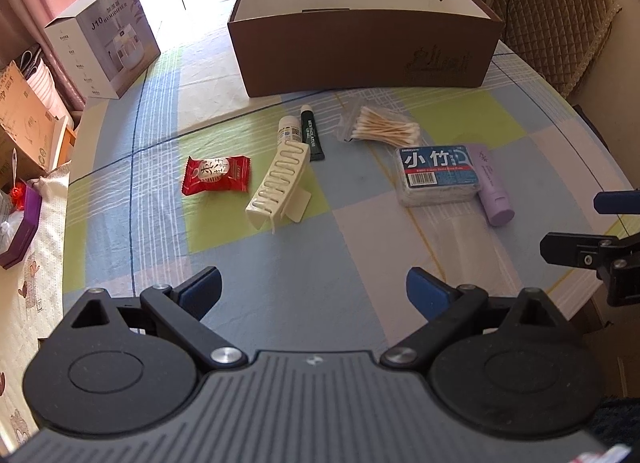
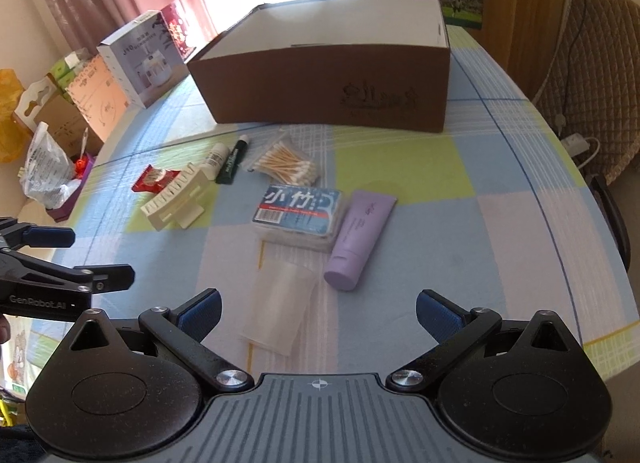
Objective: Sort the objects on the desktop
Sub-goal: 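Grasp purple tube with right tool while left tool grasps white zigzag strip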
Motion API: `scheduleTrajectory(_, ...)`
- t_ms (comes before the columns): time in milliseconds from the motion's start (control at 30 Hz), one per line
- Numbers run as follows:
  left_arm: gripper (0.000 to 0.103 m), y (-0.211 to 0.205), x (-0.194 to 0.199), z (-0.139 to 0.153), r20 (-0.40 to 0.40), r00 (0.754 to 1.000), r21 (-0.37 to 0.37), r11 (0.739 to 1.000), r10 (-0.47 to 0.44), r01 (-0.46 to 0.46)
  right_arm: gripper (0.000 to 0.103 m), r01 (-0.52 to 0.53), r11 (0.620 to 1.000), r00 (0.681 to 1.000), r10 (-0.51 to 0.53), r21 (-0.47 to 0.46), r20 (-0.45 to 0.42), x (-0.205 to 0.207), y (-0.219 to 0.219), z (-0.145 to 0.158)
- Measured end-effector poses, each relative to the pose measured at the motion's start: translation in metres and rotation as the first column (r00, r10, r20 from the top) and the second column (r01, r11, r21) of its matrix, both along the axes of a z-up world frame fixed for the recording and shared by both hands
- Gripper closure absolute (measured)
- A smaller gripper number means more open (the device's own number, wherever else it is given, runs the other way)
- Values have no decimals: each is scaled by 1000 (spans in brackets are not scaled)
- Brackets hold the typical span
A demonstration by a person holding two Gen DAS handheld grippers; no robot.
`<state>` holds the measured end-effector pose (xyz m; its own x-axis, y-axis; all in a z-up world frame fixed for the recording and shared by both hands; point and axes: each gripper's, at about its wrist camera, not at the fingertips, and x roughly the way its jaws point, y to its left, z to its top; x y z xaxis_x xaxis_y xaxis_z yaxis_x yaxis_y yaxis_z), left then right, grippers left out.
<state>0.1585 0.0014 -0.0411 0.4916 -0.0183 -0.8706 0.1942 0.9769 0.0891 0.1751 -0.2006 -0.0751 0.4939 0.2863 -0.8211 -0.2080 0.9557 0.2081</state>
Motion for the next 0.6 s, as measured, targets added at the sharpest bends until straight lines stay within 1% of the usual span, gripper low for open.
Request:
scheduleTrajectory(233,6,8,8,-6,1,1000,-14,1000,-8,8,3,37,999,999,-37,-39,0,8,-2,-16)
scheduleTrajectory(367,7,13,16,-10,4,1000,-19,1000,-15,15,4,59,997,998,-58,-52,24,14,-5,-24)
scheduleTrajectory(400,7,15,18,-12,5,1000,-18,1000,-15,15,5,61,996,998,-59,-62,30,15,-5,-26)
scheduleTrajectory(467,8,17,23,-14,3,1000,-14,1000,-13,14,17,55,995,998,-52,-79,33,20,-4,-32)
scheduleTrajectory(600,9,20,35,-16,6,1000,-12,1000,-25,25,28,49,995,999,-47,-90,21,31,0,-45)
